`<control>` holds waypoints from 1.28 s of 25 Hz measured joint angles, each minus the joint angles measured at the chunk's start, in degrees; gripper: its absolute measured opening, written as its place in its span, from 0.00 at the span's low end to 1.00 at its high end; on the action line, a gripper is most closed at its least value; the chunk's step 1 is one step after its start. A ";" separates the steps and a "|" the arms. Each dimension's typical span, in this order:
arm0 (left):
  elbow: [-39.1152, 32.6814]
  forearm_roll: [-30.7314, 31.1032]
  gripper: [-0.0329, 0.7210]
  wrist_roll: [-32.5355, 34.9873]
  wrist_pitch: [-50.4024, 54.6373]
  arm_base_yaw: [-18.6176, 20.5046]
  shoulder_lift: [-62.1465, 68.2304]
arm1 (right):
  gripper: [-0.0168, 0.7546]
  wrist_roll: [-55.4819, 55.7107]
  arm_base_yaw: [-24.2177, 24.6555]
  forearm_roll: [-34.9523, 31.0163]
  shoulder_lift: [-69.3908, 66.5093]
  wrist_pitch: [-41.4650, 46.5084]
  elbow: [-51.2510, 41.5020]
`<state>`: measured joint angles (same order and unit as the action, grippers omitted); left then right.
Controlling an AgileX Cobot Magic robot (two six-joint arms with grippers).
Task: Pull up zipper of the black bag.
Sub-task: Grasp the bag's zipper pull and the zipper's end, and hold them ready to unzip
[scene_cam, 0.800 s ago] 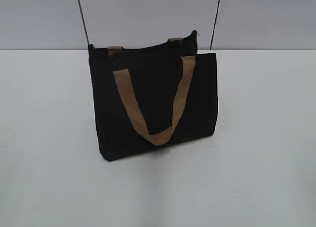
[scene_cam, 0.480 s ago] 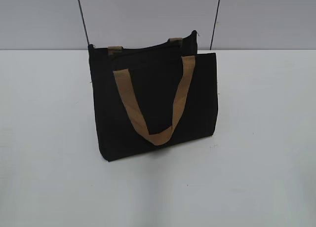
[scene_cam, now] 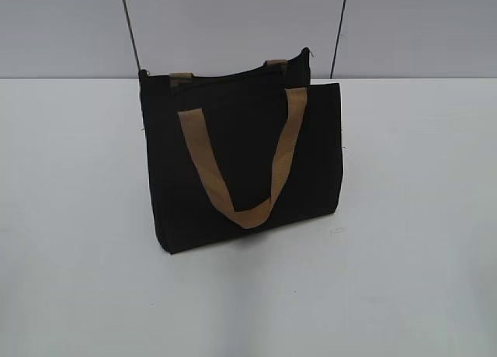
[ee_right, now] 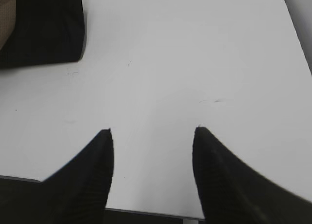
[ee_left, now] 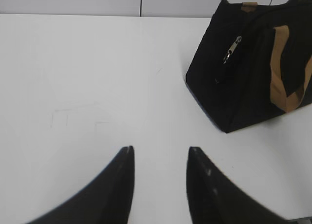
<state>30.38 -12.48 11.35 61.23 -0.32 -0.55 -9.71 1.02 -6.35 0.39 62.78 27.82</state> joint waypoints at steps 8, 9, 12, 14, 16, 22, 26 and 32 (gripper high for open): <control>0.00 0.00 0.41 0.00 0.00 0.00 0.00 | 0.55 0.00 0.00 0.00 0.00 0.00 0.00; 0.00 0.00 0.41 0.00 0.00 0.00 0.00 | 0.55 0.00 0.00 0.00 0.00 0.00 0.00; 0.00 0.00 0.41 0.00 0.00 0.00 0.00 | 0.55 0.00 0.00 0.00 0.00 0.00 0.00; 0.00 0.00 0.41 0.00 0.00 0.00 0.00 | 0.55 0.00 0.00 0.00 0.00 0.00 0.00; 0.00 0.00 0.41 0.00 0.00 0.00 0.00 | 0.55 0.00 0.00 0.00 0.00 0.00 0.00; 0.00 -0.11 0.41 0.00 0.00 0.00 0.00 | 0.55 0.00 0.00 0.00 0.00 0.00 0.00; 0.00 -0.11 0.47 0.00 0.00 0.00 0.00 | 0.55 0.00 0.00 0.00 0.00 0.00 0.00; 0.00 -0.11 0.62 0.00 0.00 0.00 0.00 | 0.55 0.00 0.00 0.00 0.00 0.00 0.00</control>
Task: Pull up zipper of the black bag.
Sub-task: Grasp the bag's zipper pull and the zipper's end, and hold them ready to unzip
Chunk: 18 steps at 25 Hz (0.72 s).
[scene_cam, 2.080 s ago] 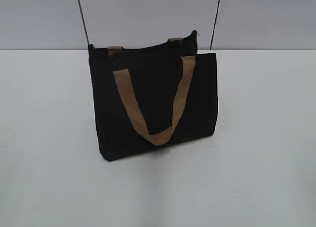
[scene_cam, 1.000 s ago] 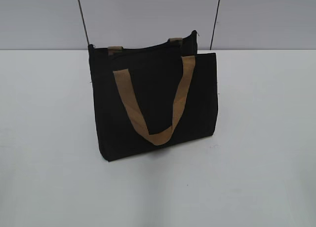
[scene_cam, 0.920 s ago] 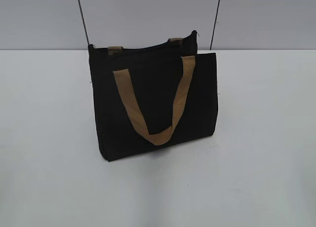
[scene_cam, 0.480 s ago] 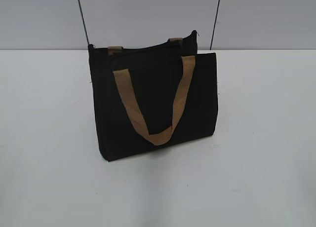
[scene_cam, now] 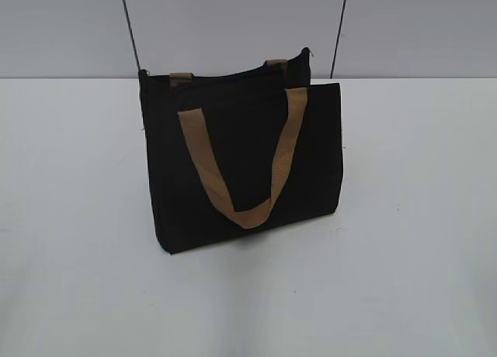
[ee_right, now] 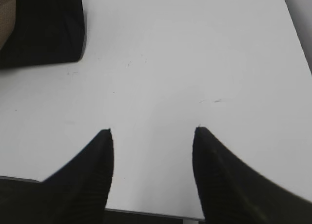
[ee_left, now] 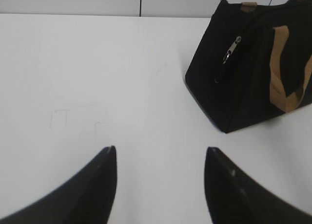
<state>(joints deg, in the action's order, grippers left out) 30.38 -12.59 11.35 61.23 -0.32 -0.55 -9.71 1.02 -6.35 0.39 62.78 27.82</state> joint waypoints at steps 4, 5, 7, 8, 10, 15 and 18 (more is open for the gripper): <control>0.00 -0.35 0.63 0.00 -0.50 0.00 0.00 | 0.55 0.00 0.00 0.00 0.00 -0.17 0.00; 0.08 -0.40 0.63 0.00 -0.62 0.00 0.14 | 0.55 0.00 0.00 0.00 0.00 -0.17 0.00; 0.37 -0.42 0.63 0.64 -1.09 0.00 1.15 | 0.55 0.00 0.00 0.00 -1.59 -0.17 0.19; 0.51 -0.47 0.63 1.17 -1.36 0.00 1.86 | 0.55 -0.10 0.00 0.00 -2.79 -0.17 0.52; 0.56 -0.47 0.63 2.29 -1.65 0.00 3.54 | 0.55 -0.92 0.00 -0.04 -6.13 -0.38 1.98; 0.95 -0.42 0.62 4.82 -9.08 0.00 8.59 | 0.55 -2.15 0.00 -0.17 -15.43 -1.73 6.09; 0.95 -0.42 0.57 5.60 -15.78 0.00 12.19 | 0.55 -3.23 -0.07 -1.19 -20.01 -2.62 8.00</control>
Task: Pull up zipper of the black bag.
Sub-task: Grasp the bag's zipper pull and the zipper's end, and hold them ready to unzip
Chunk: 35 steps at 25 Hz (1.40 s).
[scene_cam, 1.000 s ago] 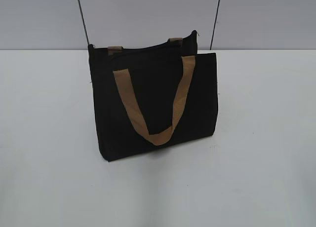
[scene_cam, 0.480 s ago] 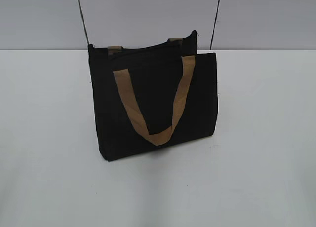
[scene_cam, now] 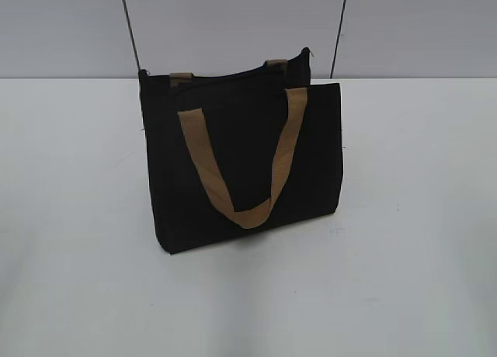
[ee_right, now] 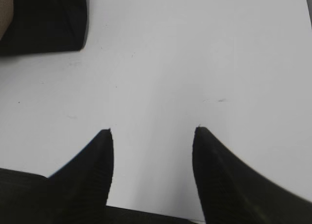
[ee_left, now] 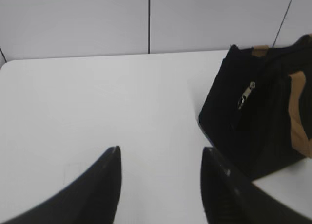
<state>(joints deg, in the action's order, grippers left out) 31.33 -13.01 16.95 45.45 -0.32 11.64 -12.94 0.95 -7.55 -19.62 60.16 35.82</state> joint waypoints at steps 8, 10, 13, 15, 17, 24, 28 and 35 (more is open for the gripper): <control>-2.99 -5.83 0.52 14.07 -16.42 0.00 13.32 | 0.55 -7.47 0.00 -7.10 -10.26 -2.83 4.01; -2.99 -11.37 0.52 21.87 -18.31 0.00 17.20 | 0.55 -8.79 0.00 -9.43 -12.13 -3.60 5.22; -2.99 -24.51 0.52 38.21 -18.87 0.00 23.74 | 0.55 -10.85 0.00 -11.59 -14.30 -4.05 6.61; -2.99 -36.41 0.52 51.19 -17.41 0.00 28.62 | 0.55 -11.47 0.00 -12.03 -15.19 -4.49 6.99; -2.99 -47.40 0.53 63.10 -14.35 0.00 33.68 | 0.55 -11.72 0.00 -12.35 -15.65 -4.99 7.11; -2.97 -71.20 0.56 96.47 -9.69 0.01 54.26 | 0.55 -12.14 0.00 -13.23 -15.77 -5.51 7.11; -2.97 -81.66 0.58 115.90 -6.45 0.01 64.83 | 0.55 -13.22 0.00 -13.83 -15.77 -5.85 7.11; -0.73 -85.74 0.62 137.83 -0.36 -0.24 80.16 | 0.55 -13.62 0.00 -13.90 -15.77 -6.22 7.11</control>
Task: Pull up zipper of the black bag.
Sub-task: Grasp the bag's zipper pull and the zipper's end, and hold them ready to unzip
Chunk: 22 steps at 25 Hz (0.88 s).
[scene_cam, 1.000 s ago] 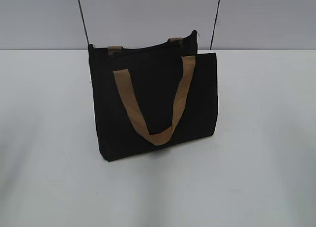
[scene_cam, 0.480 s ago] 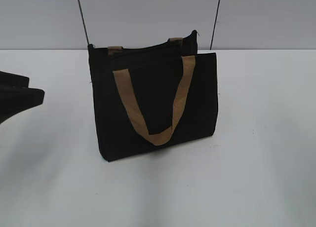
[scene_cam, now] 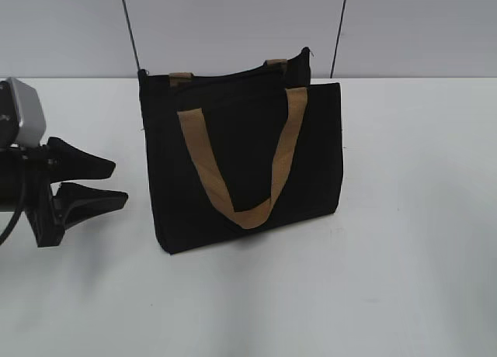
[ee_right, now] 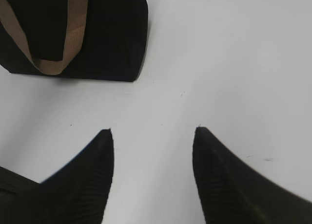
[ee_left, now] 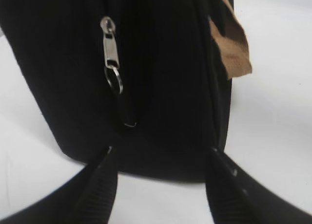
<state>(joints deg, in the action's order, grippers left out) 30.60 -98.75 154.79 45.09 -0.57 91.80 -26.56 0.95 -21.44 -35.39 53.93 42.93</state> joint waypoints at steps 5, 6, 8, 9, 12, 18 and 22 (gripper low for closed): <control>5.52 -0.24 0.62 0.82 0.01 -2.31 7.13 | 0.55 -0.11 0.00 0.00 0.00 0.00 0.00; 6.97 -0.30 0.62 0.82 0.01 -2.81 8.37 | 0.55 -0.11 0.00 0.00 0.00 0.00 0.00; 9.55 -0.35 0.62 0.88 -0.04 -3.57 10.53 | 0.55 -0.16 0.00 0.00 0.00 0.00 0.00; 10.81 -0.46 0.62 0.88 -0.11 -3.95 11.54 | 0.55 -0.16 0.00 0.00 0.00 0.00 0.00; 13.03 -0.61 0.62 0.88 -0.33 -5.25 13.86 | 0.55 -0.16 0.00 0.00 0.00 0.00 0.00; 15.95 -0.56 0.62 0.88 -1.52 -8.19 17.46 | 0.55 -0.16 0.00 0.00 0.00 0.00 0.00; 17.49 -0.56 0.57 0.88 -4.02 -8.99 18.07 | 0.55 -0.16 0.00 0.00 0.00 -0.05 0.00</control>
<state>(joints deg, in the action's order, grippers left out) 48.09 -99.31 155.67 41.07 -9.55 109.87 -26.72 0.95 -21.44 -35.39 53.89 42.93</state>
